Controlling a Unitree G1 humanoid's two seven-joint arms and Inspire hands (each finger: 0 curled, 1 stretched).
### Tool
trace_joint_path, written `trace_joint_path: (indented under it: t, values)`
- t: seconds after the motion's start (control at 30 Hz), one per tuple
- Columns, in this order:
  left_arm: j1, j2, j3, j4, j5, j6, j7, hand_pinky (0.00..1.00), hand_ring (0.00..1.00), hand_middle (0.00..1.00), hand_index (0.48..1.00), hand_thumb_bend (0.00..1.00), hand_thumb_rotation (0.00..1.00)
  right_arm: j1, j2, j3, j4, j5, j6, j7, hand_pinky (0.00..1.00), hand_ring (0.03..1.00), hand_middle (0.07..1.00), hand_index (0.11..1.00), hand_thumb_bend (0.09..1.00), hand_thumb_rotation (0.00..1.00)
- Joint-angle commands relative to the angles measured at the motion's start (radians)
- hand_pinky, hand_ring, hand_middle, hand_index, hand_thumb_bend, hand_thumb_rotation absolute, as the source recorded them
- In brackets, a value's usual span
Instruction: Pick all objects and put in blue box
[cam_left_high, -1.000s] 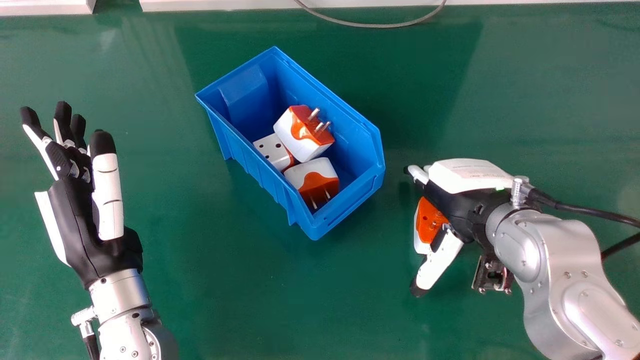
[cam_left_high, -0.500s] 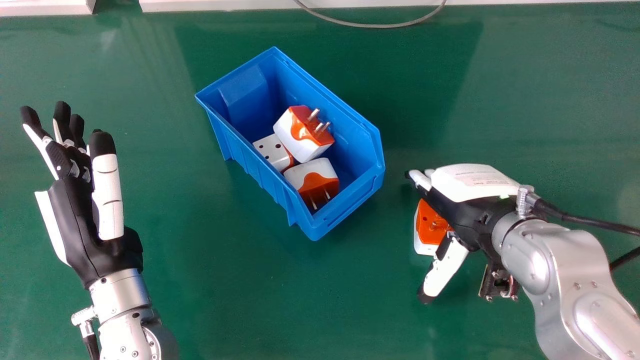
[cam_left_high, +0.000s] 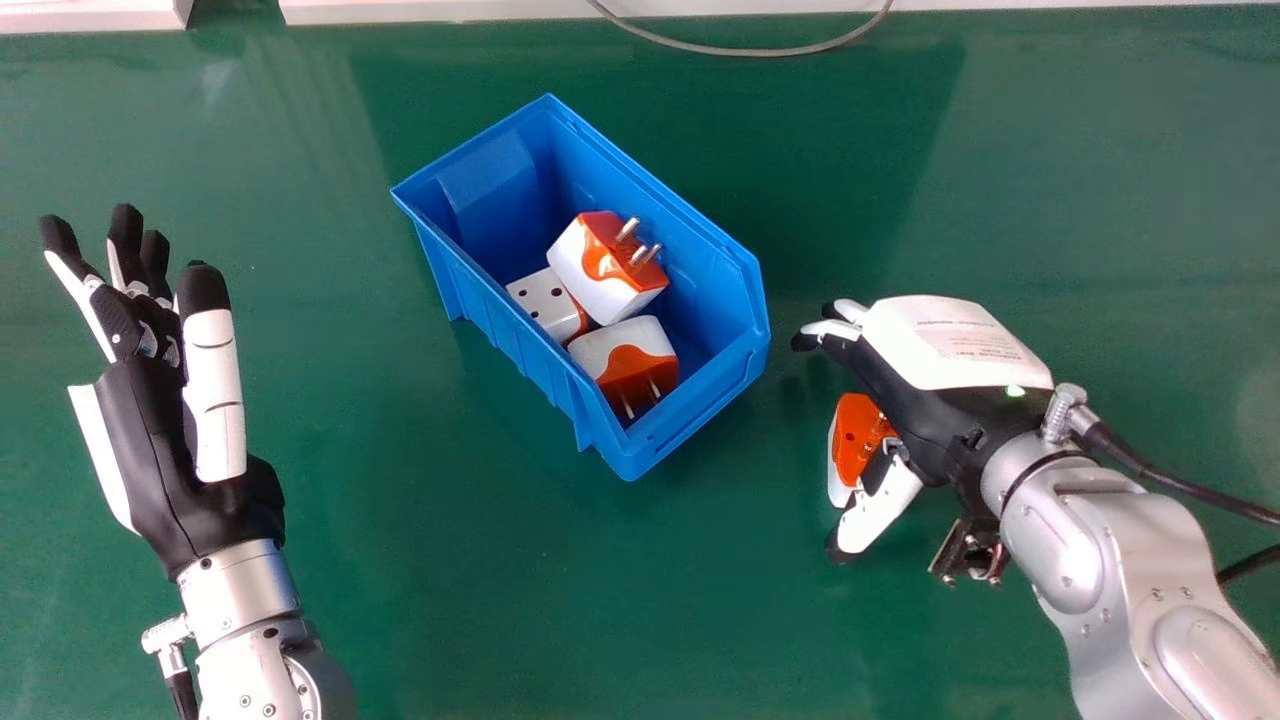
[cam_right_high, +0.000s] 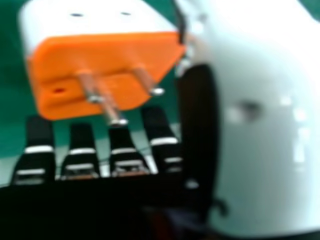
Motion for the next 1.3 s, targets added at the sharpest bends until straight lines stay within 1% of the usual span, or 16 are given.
trace_joint_path:
  t: [0.0, 0.03, 0.27, 0.3, 0.4, 0.47, 0.53, 0.6, 0.67, 0.73, 0.83, 1.0, 1.03, 1.1, 1.2, 1.27]
  values:
    - [0.007, 0.004, -0.003, -0.015, 0.018, -0.018, 0.006, 0.93, 0.98, 0.98, 0.977, 0.74, 0.72, -0.014, 0.002, -0.015, -0.009, 0.008, -0.017, -0.02, 0.37, 0.431, 0.528, 0.531, 0.537, 0.0]
    - [0.007, 0.004, -0.002, -0.017, 0.014, -0.016, 0.003, 0.93, 0.98, 0.98, 0.979, 0.74, 0.73, -0.015, 0.003, -0.016, -0.009, 0.006, -0.016, -0.018, 0.36, 0.421, 0.52, 0.523, 0.528, 0.0]
    - [0.008, 0.0, -0.001, -0.021, 0.004, -0.016, -0.002, 0.93, 0.97, 0.98, 0.976, 0.74, 0.72, -0.018, 0.01, -0.029, -0.016, 0.018, -0.017, -0.005, 0.33, 0.4, 0.502, 0.519, 0.513, 0.0]
    - [0.009, 0.0, -0.001, -0.022, 0.004, -0.015, -0.003, 0.93, 0.97, 0.98, 0.976, 0.74, 0.72, -0.018, 0.009, -0.029, -0.016, 0.018, -0.021, -0.007, 0.33, 0.399, 0.501, 0.519, 0.513, 0.0]
    - [0.008, 0.005, -0.001, -0.017, 0.014, -0.016, 0.004, 0.93, 0.98, 0.98, 0.979, 0.74, 0.73, -0.018, 0.007, -0.032, -0.017, 0.026, -0.029, -0.012, 0.33, 0.395, 0.497, 0.52, 0.512, 0.0]
    - [0.007, 0.006, -0.001, -0.016, 0.012, -0.016, 0.002, 0.93, 0.98, 0.98, 0.979, 0.74, 0.73, -0.018, 0.006, -0.033, -0.016, 0.03, -0.036, -0.019, 0.32, 0.396, 0.498, 0.518, 0.512, 0.0]
    - [0.008, 0.003, -0.001, -0.019, 0.005, -0.014, -0.004, 0.93, 0.98, 0.98, 0.978, 0.74, 0.73, -0.02, 0.006, -0.032, -0.015, 0.027, -0.039, -0.024, 0.32, 0.395, 0.497, 0.517, 0.512, 0.0]
    - [0.012, 0.003, -0.002, -0.023, 0.006, -0.013, -0.003, 0.93, 0.98, 0.98, 0.978, 0.75, 0.73, -0.02, 0.007, -0.034, -0.015, 0.029, -0.043, -0.026, 0.32, 0.393, 0.495, 0.518, 0.512, 0.0]
    - [0.013, 0.003, -0.002, -0.024, 0.012, -0.014, 0.003, 0.93, 0.98, 0.98, 0.978, 0.75, 0.73, -0.019, 0.008, -0.037, -0.02, 0.028, -0.042, -0.025, 0.32, 0.393, 0.495, 0.518, 0.512, 0.0]
    - [0.012, 0.002, -0.002, -0.025, 0.009, -0.014, 0.001, 0.93, 0.98, 0.98, 0.978, 0.74, 0.73, -0.016, 0.011, -0.044, -0.039, 0.028, -0.036, -0.023, 0.32, 0.394, 0.498, 0.514, 0.512, 0.0]
    - [0.012, 0.003, -0.002, -0.021, 0.013, -0.018, 0.001, 0.93, 0.98, 0.98, 0.978, 0.73, 0.73, -0.01, 0.006, -0.055, -0.067, 0.028, -0.044, -0.029, 0.32, 0.394, 0.503, 0.516, 0.512, 0.0]
    - [0.012, 0.0, -0.002, -0.023, 0.02, -0.016, 0.013, 0.93, 0.98, 0.98, 0.978, 0.73, 0.73, 0.003, -0.016, -0.087, -0.112, 0.041, -0.09, -0.048, 0.32, 0.391, 0.5, 0.51, 0.513, 0.0]
    - [0.012, 0.002, -0.003, -0.021, 0.025, -0.017, 0.017, 0.93, 0.98, 0.98, 0.978, 0.73, 0.73, 0.007, -0.018, -0.097, -0.127, 0.046, -0.096, -0.049, 0.32, 0.391, 0.498, 0.508, 0.513, 0.0]
    - [0.011, 0.003, -0.003, -0.02, 0.026, -0.015, 0.019, 0.92, 0.97, 0.98, 0.978, 0.72, 0.73, 0.013, -0.018, -0.115, -0.151, 0.051, -0.105, -0.06, 0.31, 0.396, 0.497, 0.502, 0.514, 0.0]
    - [0.009, 0.0, -0.004, -0.023, 0.019, -0.007, 0.016, 0.92, 0.97, 0.98, 0.977, 0.73, 0.73, 0.024, -0.014, -0.142, -0.191, 0.061, -0.119, -0.074, 0.33, 0.397, 0.503, 0.499, 0.515, 0.0]
    - [0.005, 0.0, -0.004, -0.019, 0.025, -0.01, 0.024, 0.92, 0.97, 0.97, 0.975, 0.74, 0.72, 0.033, -0.017, -0.161, -0.225, 0.061, -0.138, -0.097, 0.33, 0.393, 0.498, 0.502, 0.515, 0.0]
